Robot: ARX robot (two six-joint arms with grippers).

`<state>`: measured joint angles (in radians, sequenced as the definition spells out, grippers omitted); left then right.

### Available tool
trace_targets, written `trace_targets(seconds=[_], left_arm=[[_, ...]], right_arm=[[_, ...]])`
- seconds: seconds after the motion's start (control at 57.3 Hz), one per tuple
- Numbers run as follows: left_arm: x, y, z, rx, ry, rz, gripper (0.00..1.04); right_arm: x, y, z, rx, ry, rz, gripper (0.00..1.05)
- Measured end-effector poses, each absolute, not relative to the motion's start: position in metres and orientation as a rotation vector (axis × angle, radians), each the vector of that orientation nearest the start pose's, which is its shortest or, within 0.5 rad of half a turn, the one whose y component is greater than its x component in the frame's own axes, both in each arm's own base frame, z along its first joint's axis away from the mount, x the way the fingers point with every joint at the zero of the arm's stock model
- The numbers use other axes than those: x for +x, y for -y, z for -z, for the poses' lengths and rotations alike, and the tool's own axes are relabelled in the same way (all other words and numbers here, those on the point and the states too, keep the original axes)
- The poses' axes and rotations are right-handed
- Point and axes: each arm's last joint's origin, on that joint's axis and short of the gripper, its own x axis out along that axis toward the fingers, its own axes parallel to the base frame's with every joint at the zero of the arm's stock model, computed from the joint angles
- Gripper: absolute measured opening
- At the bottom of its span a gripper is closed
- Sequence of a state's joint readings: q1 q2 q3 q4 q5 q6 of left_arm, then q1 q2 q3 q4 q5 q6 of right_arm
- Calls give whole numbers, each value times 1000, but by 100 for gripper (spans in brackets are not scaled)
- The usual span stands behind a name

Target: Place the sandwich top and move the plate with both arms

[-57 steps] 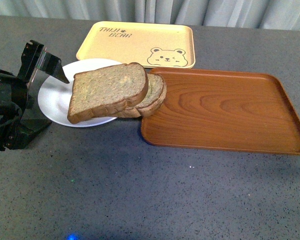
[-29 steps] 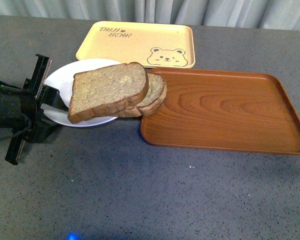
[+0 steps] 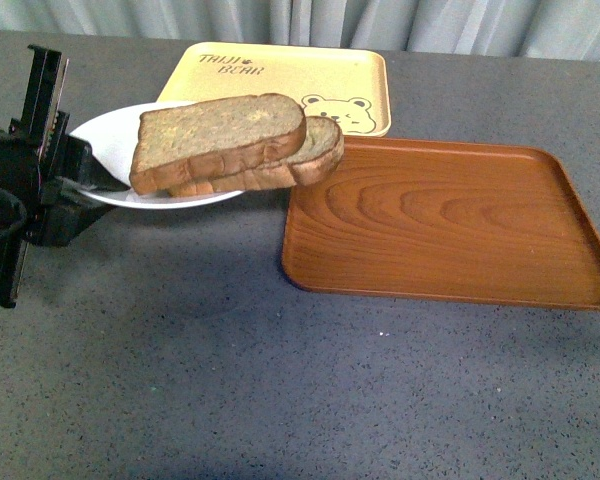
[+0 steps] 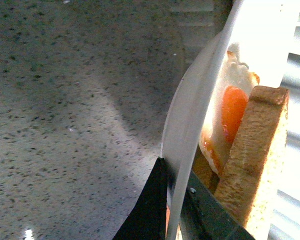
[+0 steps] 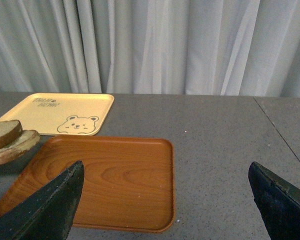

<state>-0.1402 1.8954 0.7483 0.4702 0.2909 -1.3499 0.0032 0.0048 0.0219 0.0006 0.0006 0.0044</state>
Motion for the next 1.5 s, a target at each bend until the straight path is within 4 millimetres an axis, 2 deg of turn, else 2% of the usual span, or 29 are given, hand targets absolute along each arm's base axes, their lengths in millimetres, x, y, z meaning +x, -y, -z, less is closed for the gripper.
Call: trace_targets(seconds=[0.157,0.244,0.366,0.558,0.924,1.186,1.5], left_arm=[[353,67,-115,-1311,-842,-58,3],[376,77,-126,-1296,-839,-29,3],[407,90,-131,-1275,-851,-20,3],[445,105,-121,-1231,-907,-36,3],[492,121,-102,-1171,-994,-38,3],[503,124,-89,-1189,-1007,-3,3],[496,114,-71,-1181,-1006,4,49]], right_arm=[[97,0,-171,4,18,-3,96],[97,0,-171,4,18,-3,96],[97,0,-171,4,18,-3,96],[97,0,-171,4,18,-3,96],[97,0,-171,4,18,-3,96],[97,0,-171,4,17,-3,96],[97,0,-171,4,17,-3,96]])
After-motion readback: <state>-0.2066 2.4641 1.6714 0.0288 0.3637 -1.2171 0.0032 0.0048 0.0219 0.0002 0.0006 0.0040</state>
